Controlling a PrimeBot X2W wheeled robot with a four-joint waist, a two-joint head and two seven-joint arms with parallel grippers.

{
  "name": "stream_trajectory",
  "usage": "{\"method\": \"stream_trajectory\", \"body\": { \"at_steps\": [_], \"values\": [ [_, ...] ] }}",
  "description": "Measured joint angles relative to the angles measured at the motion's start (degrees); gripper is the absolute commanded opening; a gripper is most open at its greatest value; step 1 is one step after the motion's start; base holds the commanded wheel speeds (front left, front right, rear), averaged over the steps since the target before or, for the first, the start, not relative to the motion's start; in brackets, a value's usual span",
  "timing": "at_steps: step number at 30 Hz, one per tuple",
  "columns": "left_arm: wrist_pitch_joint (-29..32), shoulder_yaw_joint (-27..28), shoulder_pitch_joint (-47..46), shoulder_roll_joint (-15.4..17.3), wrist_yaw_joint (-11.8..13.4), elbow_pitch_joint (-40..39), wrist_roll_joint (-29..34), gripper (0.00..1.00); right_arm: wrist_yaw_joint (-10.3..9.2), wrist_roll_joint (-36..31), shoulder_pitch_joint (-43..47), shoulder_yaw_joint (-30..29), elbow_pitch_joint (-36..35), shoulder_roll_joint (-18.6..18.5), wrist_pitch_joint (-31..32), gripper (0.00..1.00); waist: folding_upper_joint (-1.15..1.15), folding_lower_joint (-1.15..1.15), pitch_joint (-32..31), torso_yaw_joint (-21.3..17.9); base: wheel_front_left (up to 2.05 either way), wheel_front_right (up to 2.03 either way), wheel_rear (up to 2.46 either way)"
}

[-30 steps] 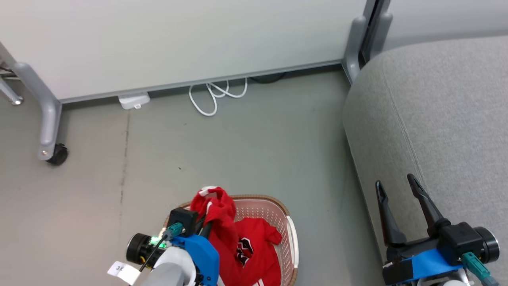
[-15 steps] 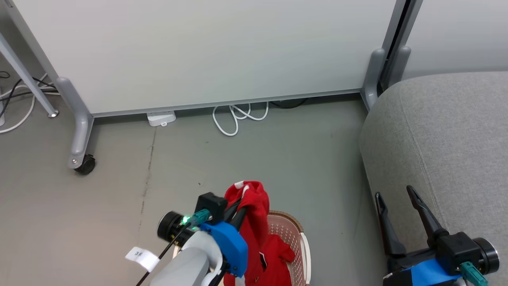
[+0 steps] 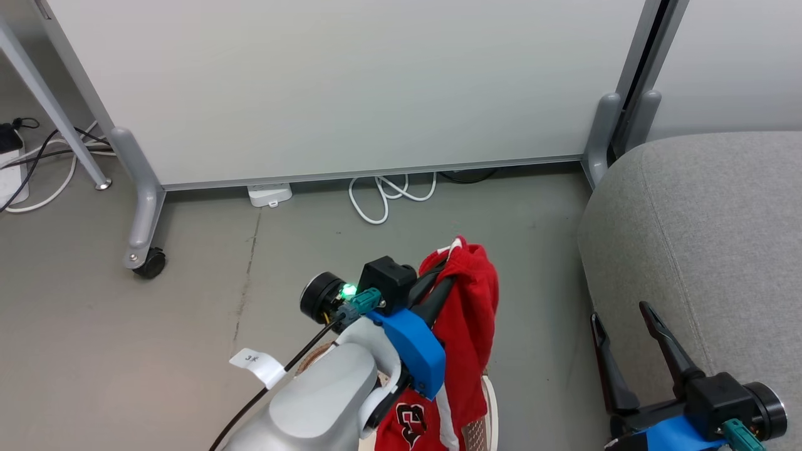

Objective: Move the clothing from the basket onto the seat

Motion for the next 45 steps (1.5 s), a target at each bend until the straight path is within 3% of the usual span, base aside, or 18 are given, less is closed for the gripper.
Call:
{"method": "stream_trajectory", "body": {
  "at_steps": [21,45],
  "values": [
    [0.8,-10.6,-10.4,0.0,5.5,-6.6,-8.7,0.00,0.00,0.0,0.6,1.0,-0.5,0.0,1.1,1.00,0.00,0.00,-1.1,-0.8,0.00,0.00,0.00],
    [0.3,-17.3,-13.2,0.0,7.0,-7.4,-15.1,0.00,0.00,0.3,0.0,4.1,1.8,0.0,1.3,1.00,0.00,0.00,0.0,0.2,0.00,0.00,0.00]
  ]
}}
